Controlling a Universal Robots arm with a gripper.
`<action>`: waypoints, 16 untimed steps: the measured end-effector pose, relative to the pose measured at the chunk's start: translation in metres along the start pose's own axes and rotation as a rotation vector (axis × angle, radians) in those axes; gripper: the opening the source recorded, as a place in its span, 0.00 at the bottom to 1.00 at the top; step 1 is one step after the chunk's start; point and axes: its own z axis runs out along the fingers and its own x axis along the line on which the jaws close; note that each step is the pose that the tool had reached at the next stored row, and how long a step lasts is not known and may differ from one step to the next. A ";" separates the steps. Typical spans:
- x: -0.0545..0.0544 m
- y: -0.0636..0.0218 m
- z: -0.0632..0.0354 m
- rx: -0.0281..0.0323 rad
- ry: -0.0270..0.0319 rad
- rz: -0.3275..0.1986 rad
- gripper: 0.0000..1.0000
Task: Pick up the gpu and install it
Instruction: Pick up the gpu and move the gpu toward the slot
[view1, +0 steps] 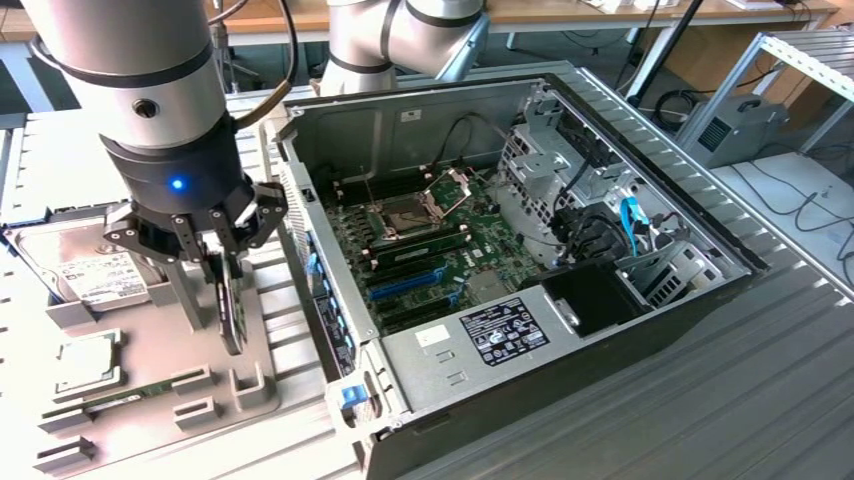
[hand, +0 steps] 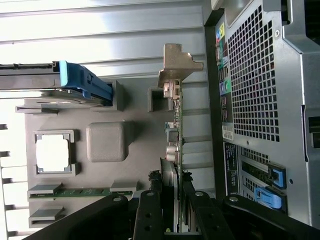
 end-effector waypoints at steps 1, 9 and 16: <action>0.000 0.0000 -0.0003 0.0000 0.0001 0.000 0.26; 0.000 0.0001 -0.0026 -0.0005 0.0000 0.000 0.26; 0.000 0.0002 -0.0051 -0.0009 0.0001 0.000 0.26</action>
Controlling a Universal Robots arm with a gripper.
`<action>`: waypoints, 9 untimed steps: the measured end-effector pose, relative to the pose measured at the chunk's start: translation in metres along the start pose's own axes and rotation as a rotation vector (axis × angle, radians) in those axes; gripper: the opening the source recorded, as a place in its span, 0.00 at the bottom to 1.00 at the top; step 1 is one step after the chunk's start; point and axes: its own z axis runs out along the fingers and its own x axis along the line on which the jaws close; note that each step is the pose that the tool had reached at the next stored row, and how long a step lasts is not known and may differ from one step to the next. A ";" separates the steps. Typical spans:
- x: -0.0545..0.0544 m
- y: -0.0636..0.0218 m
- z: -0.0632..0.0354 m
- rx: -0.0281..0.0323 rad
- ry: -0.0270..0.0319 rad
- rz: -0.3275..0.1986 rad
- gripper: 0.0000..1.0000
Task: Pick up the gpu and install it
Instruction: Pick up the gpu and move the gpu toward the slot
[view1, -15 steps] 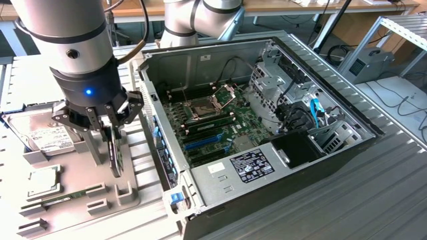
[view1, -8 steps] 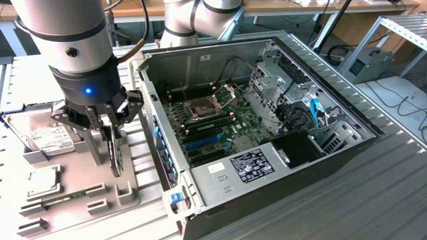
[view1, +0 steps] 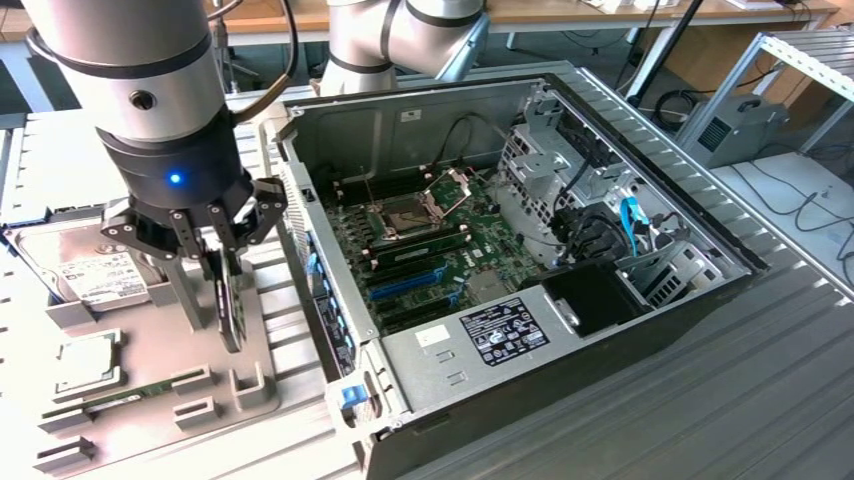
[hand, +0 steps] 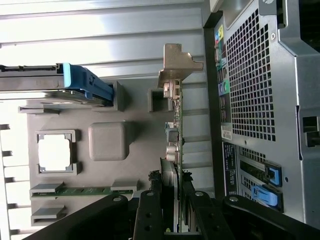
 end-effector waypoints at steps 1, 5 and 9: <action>0.000 0.0000 -0.0004 -0.0001 0.0000 0.000 0.26; 0.000 0.0001 -0.0018 -0.0009 0.0000 0.000 0.26; 0.000 0.0001 -0.0028 -0.0015 0.0001 0.000 0.26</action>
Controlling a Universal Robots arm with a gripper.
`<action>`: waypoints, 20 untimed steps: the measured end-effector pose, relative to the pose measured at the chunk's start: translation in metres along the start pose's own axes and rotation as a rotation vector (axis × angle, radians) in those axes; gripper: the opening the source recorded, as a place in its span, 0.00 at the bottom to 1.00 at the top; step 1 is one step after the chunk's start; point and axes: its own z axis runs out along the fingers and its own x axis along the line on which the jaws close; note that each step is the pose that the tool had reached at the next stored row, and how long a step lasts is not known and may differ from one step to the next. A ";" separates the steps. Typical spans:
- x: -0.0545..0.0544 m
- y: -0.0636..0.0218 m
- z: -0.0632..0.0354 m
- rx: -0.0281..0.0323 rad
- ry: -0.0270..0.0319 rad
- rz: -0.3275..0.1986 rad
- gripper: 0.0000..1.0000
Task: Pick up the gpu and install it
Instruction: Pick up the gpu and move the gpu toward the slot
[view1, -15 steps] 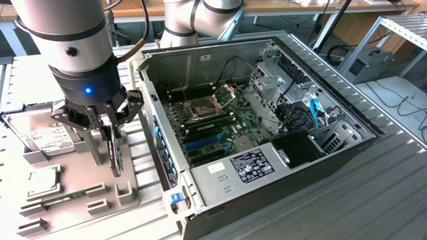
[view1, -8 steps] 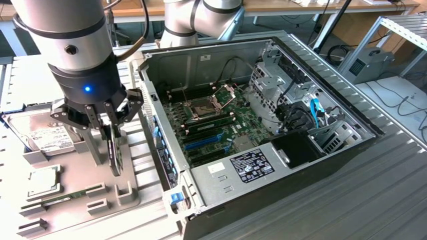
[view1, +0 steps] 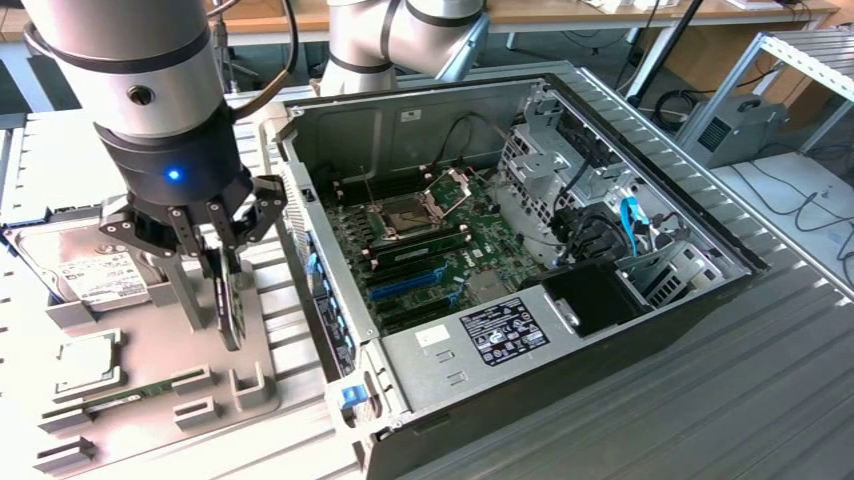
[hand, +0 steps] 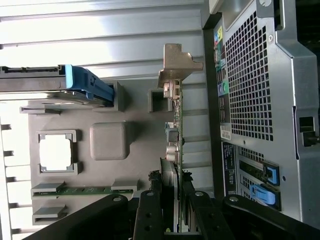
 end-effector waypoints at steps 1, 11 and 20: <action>0.000 0.0000 -0.0003 -0.0003 0.0000 0.000 0.26; 0.000 0.0002 -0.0032 -0.0016 0.0001 0.000 0.26; 0.000 0.0004 -0.0072 -0.0031 0.0002 0.000 0.26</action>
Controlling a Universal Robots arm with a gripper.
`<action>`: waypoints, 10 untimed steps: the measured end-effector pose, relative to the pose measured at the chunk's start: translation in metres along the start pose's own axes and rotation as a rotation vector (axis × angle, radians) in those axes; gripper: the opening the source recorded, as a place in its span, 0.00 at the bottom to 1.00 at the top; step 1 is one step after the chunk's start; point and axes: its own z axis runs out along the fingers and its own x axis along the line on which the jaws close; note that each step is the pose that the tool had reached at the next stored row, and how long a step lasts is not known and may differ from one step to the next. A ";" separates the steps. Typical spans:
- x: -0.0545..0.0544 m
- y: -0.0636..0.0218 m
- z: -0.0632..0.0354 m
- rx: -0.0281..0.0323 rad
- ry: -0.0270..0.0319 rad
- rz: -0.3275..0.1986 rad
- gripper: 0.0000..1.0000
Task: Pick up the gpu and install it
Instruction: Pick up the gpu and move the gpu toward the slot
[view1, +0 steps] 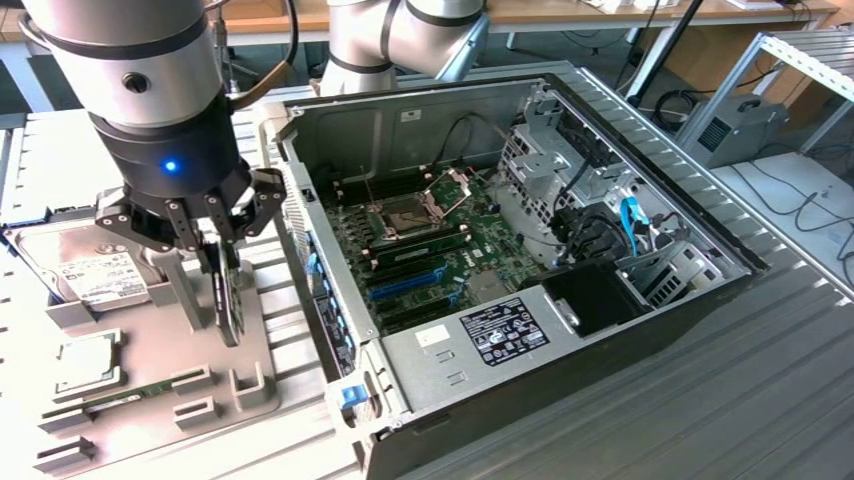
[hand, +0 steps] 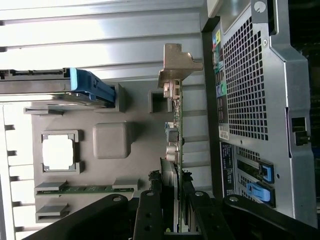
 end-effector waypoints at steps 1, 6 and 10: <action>0.000 0.0000 -0.0003 -0.0001 0.0000 0.000 0.26; 0.000 0.0001 -0.0019 -0.0007 0.0000 0.000 0.26; 0.000 0.0002 -0.0032 -0.0014 0.0000 0.000 0.26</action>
